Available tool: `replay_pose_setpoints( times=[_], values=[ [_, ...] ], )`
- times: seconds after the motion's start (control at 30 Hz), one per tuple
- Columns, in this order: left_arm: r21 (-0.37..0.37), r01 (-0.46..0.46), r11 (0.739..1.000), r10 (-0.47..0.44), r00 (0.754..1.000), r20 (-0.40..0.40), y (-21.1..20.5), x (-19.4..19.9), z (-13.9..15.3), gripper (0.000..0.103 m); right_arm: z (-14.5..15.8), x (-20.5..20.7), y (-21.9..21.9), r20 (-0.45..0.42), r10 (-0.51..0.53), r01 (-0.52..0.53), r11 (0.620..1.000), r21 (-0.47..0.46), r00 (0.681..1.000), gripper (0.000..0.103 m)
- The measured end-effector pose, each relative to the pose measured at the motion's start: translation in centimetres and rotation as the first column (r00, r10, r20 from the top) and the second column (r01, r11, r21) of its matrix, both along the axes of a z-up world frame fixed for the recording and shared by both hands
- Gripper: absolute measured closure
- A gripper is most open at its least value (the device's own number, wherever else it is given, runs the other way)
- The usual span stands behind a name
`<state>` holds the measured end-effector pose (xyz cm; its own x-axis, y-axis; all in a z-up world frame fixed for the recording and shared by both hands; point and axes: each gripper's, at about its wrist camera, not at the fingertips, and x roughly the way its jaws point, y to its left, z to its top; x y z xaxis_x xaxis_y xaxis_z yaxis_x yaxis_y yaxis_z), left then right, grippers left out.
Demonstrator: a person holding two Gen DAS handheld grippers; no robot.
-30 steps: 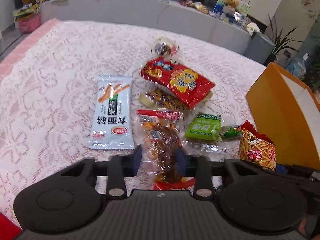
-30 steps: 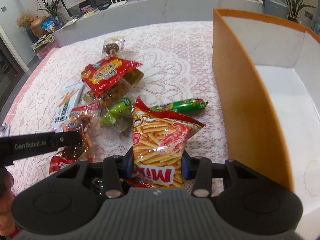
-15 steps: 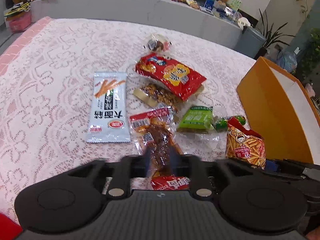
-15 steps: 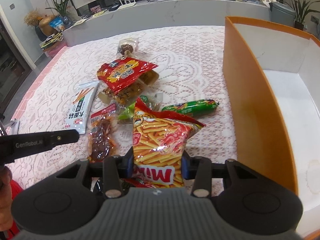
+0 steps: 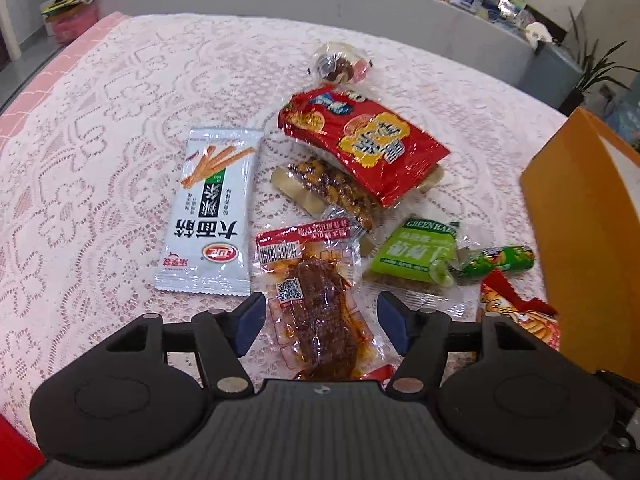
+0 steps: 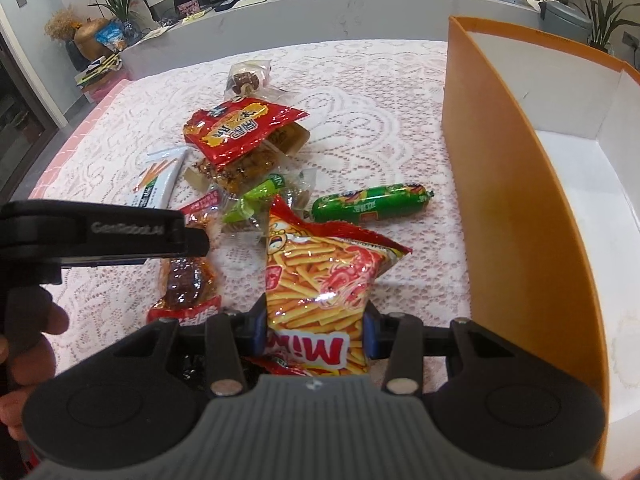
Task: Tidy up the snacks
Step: 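Close the right tool on the Mimi bag while the left tool grasps the brown meat pack, then lift and carry both held snacks over the orange box with both tools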
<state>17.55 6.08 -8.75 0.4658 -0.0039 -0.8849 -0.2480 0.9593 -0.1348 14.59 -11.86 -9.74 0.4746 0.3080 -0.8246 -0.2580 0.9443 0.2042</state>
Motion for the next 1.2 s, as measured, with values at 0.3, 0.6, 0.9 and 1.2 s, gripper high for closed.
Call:
replay_pose_setpoints(
  times=[0.3,0.6,0.9,1.2],
  values=[
    [0.028,-0.001,1.0,0.001,1.0,0.0,-0.5,-0.1,-1.4,0.026,-0.8,0.5,0.0,-0.011,0.022,-0.022,1.0,-0.001,1.0,0.061],
    [0.013,0.025,1.0,-0.025,0.999,0.033,0.5,-0.8,-1.2,0.043,-1.0,0.9,-0.2,-0.017,0.014,-0.014,1.0,-0.005,1.0,0.06],
    [-0.01,0.02,1.0,-0.019,0.997,0.074,1.4,-1.9,0.1,0.045,0.0,0.9,-0.2,0.009,0.015,-0.015,1.0,-0.023,1.0,0.06],
    [-0.028,0.047,0.999,-0.042,0.987,0.155,1.5,-3.9,3.9,0.045,2.7,0.2,-0.8,0.052,0.038,-0.038,0.999,-0.001,0.998,0.061]
  ],
)
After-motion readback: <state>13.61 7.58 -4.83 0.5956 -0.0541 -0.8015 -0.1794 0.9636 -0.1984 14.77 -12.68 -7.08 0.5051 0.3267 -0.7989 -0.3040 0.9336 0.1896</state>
